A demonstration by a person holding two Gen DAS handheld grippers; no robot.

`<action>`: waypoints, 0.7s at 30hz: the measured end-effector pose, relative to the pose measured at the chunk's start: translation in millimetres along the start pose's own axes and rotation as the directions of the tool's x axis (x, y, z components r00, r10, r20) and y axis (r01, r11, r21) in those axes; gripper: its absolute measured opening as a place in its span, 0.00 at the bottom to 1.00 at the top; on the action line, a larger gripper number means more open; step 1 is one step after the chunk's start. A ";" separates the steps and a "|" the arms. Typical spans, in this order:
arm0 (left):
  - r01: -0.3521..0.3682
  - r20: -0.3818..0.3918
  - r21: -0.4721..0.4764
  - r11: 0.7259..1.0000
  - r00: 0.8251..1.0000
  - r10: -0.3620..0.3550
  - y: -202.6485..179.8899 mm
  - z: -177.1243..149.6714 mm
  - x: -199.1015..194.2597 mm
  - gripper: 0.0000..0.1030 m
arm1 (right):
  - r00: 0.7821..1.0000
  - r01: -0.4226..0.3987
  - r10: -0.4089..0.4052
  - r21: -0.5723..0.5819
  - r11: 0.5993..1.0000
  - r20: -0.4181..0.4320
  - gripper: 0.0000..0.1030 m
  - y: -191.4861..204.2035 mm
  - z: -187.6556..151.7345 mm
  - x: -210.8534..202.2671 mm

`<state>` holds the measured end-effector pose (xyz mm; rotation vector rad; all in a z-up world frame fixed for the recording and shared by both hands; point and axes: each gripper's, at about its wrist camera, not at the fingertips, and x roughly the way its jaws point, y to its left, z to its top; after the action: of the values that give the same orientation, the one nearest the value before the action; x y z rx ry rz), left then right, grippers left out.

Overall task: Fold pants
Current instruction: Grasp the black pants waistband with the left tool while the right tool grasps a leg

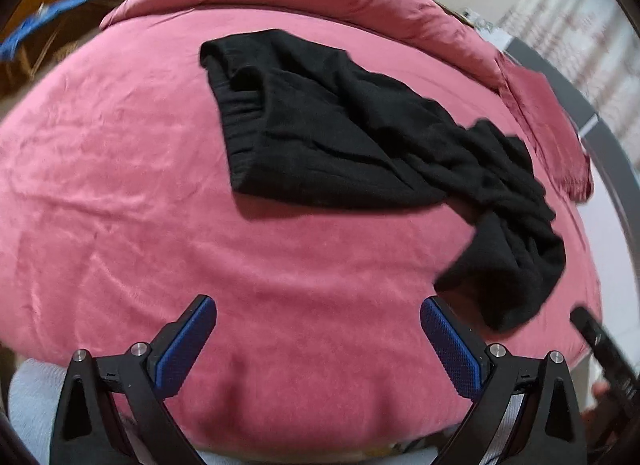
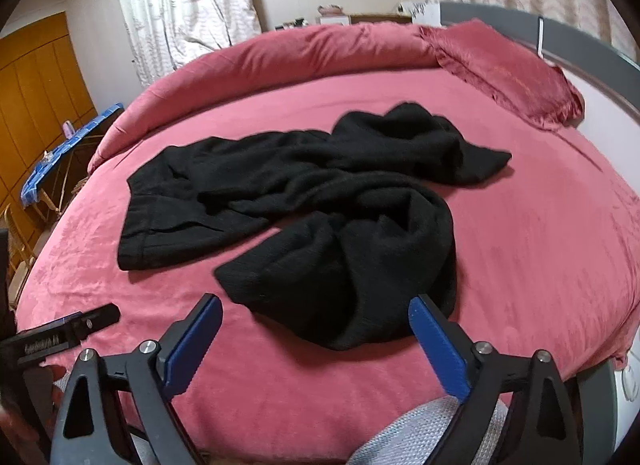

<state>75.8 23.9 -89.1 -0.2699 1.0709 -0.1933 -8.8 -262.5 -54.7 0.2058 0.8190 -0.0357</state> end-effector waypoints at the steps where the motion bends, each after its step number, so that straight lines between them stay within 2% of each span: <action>1: 0.027 0.013 -0.023 0.999 1.000 -0.027 5.0 6.1 4.8 0.98 | 1.000 0.003 -0.003 0.006 1.000 -0.010 0.93 -3.7 0.2 3.1; 4: 0.001 0.061 -0.026 1.000 0.998 0.001 7.5 21.0 12.5 0.95 | 0.999 0.001 0.000 0.027 1.000 -0.049 0.92 -14.7 1.2 13.4; 7: -0.063 0.133 0.027 0.998 0.989 0.059 2.6 38.6 21.7 0.95 | 0.995 0.028 -0.022 0.057 0.998 -0.097 0.92 -26.1 2.4 26.4; 9: -0.054 0.143 0.062 0.997 0.989 0.045 1.6 51.1 33.0 0.95 | 0.991 0.049 -0.037 0.088 0.995 -0.125 0.92 -37.1 6.4 37.5; 11: -0.065 0.137 0.090 0.994 0.989 0.052 0.2 61.5 45.2 0.87 | 0.987 0.067 -0.047 0.123 0.990 -0.156 0.92 -47.2 12.5 48.8; 13: -0.113 0.153 0.153 0.982 0.984 0.089 -6.0 71.5 57.4 0.74 | 0.982 0.063 -0.034 0.152 0.986 -0.186 0.92 -54.2 19.2 61.3; 14: -0.135 0.157 0.174 0.975 0.982 0.108 -8.1 74.5 62.7 0.71 | 0.978 0.058 -0.023 0.163 0.985 -0.210 0.92 -56.4 22.7 70.5; 16: -0.133 0.142 0.221 0.966 0.984 0.103 -12.2 80.4 76.1 0.64 | 0.968 0.071 -0.028 0.166 0.984 -0.250 0.90 -59.5 26.7 84.8; 18: -0.158 0.136 0.268 0.951 0.983 0.125 -16.3 82.7 85.9 0.58 | 0.956 0.091 -0.041 0.159 0.983 -0.292 0.83 -61.5 28.1 99.5; 21: -0.196 0.141 0.303 0.933 0.977 0.160 -14.3 82.7 95.4 0.41 | 0.935 0.115 -0.057 0.147 0.982 -0.350 0.78 -64.1 25.9 117.6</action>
<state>193.1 -6.6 -127.1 0.1046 0.9292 -0.1803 83.1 -324.7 -133.9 0.3394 1.1768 -0.1546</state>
